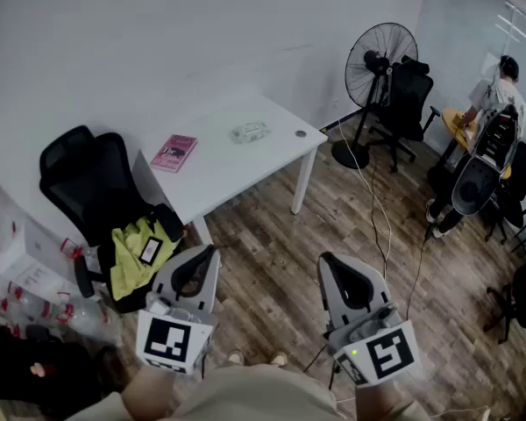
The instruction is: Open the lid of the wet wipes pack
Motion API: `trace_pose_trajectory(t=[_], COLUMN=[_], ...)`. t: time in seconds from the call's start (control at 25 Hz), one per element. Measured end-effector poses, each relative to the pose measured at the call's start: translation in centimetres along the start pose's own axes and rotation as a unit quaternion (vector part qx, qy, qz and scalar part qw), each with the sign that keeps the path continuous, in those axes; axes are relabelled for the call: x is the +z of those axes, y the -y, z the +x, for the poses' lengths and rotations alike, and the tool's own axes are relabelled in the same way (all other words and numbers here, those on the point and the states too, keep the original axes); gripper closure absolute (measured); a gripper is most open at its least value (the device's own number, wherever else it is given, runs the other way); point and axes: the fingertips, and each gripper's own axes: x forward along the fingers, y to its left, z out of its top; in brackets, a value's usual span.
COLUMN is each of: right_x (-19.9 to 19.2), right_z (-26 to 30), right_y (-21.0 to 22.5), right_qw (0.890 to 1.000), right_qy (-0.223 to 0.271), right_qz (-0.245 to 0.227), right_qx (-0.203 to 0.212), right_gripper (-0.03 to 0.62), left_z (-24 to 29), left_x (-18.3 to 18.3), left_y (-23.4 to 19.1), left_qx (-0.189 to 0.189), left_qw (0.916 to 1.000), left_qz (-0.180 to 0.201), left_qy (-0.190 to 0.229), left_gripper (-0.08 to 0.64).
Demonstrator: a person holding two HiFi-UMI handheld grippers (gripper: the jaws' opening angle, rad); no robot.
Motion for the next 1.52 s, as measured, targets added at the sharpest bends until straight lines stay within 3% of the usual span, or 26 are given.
trace_pose_trajectory(t=[0.24, 0.48, 0.88, 0.96, 1.08, 1.52], right_x=[0.3, -0.5, -0.1, 0.0, -0.3, -3.6], right_z=[-0.9, -2.1, -5.6, -5.9, -5.6, -0.4], right_y=[1.6, 3.4, 6.8, 7.6, 8.5, 11.0], right_qw=[1.0, 1.0, 0.997, 0.996, 0.997, 0.999], right_qy=[0.023, 0.005, 0.055, 0.064, 0.059, 0.017], right_qz=[0.017, 0.0, 0.046, 0.06, 0.055, 0.038], right_qx=[-0.001, 0.008, -0.002, -0.01, -0.02, -0.009], right_gripper=[0.568, 0.568, 0.564, 0.518, 0.451, 0.443], left_z=[0.8, 1.9, 2.7, 2.9, 3.6, 9.5], left_x=[0.6, 1.3, 1.6, 1.4, 1.0, -1.4], left_y=[1.1, 3.9, 5.9, 6.7, 7.1, 4.8], left_qx=[0.005, 0.003, 0.026, 0.02, 0.014, 0.001], left_qw=[0.9999, 1.0, 0.9994, 0.9996, 0.9996, 0.9994], left_qz=[-0.009, -0.004, -0.022, -0.021, -0.023, -0.034], left_qy=[0.007, 0.002, 0.004, 0.005, 0.005, -0.013], left_gripper=[0.537, 0.537, 0.537, 0.537, 0.537, 0.537])
